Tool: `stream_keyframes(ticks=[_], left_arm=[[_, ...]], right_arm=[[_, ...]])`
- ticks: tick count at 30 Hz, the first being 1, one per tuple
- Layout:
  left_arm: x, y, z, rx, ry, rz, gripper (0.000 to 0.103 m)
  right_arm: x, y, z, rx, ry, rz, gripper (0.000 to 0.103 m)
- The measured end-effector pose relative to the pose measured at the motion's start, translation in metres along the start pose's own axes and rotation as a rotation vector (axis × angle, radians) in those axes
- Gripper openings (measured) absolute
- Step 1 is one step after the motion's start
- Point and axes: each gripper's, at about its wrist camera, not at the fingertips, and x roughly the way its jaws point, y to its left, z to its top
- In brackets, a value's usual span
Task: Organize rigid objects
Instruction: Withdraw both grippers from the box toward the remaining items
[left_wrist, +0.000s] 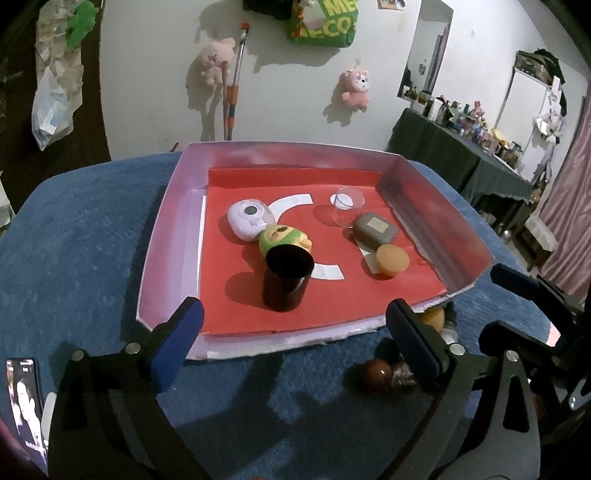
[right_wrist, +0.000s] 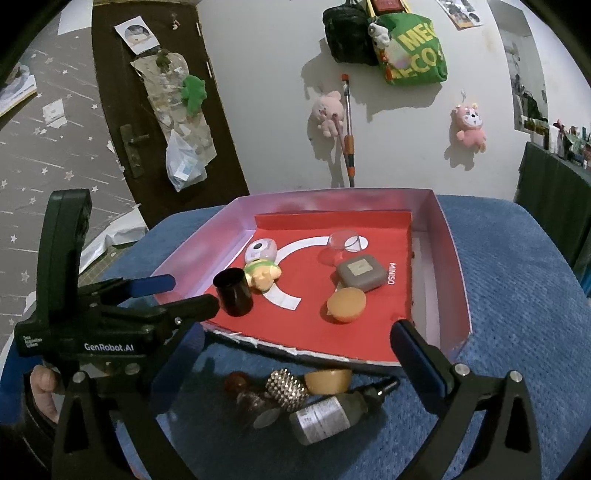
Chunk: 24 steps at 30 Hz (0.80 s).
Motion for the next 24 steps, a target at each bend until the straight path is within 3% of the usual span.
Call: stream_keyframes(ticks=[24], left_arm=[[-0.023,-0.016,-0.039,0.016,-0.014,-0.002,0.103]], right_arm=[[-0.042,0.020,-0.032,-0.001,-0.084,-0.002,0.103]])
